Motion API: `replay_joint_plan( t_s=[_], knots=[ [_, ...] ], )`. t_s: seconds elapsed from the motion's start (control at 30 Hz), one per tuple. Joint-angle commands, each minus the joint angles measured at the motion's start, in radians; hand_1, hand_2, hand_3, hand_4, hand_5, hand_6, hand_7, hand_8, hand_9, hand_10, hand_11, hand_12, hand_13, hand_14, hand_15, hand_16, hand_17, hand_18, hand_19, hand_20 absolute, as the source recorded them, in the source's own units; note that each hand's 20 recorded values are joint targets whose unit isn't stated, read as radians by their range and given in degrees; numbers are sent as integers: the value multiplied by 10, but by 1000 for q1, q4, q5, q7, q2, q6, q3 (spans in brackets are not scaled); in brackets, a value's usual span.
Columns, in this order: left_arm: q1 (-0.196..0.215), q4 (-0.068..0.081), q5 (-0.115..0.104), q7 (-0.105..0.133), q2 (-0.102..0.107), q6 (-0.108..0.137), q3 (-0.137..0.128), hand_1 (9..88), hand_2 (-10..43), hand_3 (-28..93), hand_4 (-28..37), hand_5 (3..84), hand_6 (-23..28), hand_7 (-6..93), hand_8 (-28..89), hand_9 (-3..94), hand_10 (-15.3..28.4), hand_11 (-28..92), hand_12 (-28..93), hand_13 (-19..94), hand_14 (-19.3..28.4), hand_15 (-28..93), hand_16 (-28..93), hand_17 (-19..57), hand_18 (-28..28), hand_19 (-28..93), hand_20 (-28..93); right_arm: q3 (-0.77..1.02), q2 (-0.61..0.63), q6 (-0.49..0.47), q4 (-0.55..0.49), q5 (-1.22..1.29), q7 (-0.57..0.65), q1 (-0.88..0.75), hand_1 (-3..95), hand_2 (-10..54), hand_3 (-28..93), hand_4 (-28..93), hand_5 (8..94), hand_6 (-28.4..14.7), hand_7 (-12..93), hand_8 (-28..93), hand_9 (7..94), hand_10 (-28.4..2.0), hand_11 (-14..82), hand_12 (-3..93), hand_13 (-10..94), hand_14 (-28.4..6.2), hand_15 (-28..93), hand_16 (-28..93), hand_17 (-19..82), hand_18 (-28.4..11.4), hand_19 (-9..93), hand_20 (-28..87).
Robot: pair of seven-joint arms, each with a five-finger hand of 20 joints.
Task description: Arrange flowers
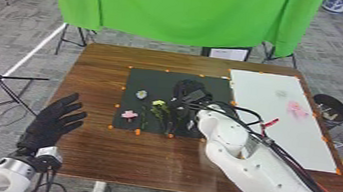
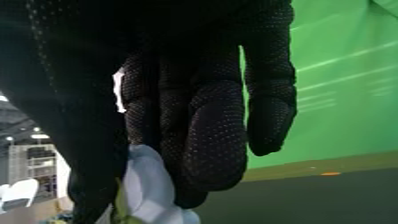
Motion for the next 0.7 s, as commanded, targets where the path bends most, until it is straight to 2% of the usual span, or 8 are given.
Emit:
replay_joint_plan(
  t_s=[0.03, 0.23, 0.4, 0.6, 0.7],
  knots=[
    [5, 3, -3, -13, 4, -15, -2, 267, -2, 712, -278, 269, 36, 217, -120, 224, 124, 240, 151, 191, 167, 359, -10, -96, 222, 408, 89, 11, 5, -22, -6, -22, 8, -8, 342, -95, 822, -283, 623, 13, 457, 15, 744, -84, 352, 336, 749, -38, 599, 280, 265, -187, 755, 481],
    [3, 4, -3, -11, 5, -15, -4, 267, -2, 712, -277, 269, 36, 215, -119, 225, 124, 240, 151, 190, 166, 356, -10, -97, 222, 409, 89, 20, 7, -42, -14, -20, 5, -11, 301, -95, 845, -283, 621, 16, 430, -19, 723, -88, 378, 292, 737, -41, 605, 278, 259, -191, 751, 484],
    [12, -2, -2, -9, -3, -9, -11, 266, -2, 714, -277, 269, 36, 215, -118, 224, 124, 240, 152, 190, 168, 358, -9, -97, 222, 409, 89, 54, 13, -42, -38, -15, 16, -12, 256, -95, 862, -283, 613, 17, 435, -182, 704, -93, 376, 293, 724, -45, 607, 277, 251, -195, 746, 490],
    [21, -7, -3, -3, -12, -1, -16, 267, -3, 714, -278, 269, 36, 215, -119, 225, 123, 239, 152, 191, 167, 358, -9, -97, 222, 409, 89, 145, 72, 1, -93, 45, 40, -7, 187, -95, 852, -283, 578, -7, 403, -171, 662, -106, 379, 295, 705, -58, 612, 277, 236, -205, 745, 496],
    [26, -8, -2, 0, -15, 1, -19, 267, -2, 714, -278, 270, 37, 214, -119, 225, 123, 239, 152, 190, 167, 358, -9, -97, 222, 408, 89, 198, 127, 9, -102, 73, 78, -8, 171, -95, 854, -283, 534, -20, 388, -160, 609, -117, 387, 294, 655, -80, 630, 274, 223, -212, 743, 501]
  ],
)
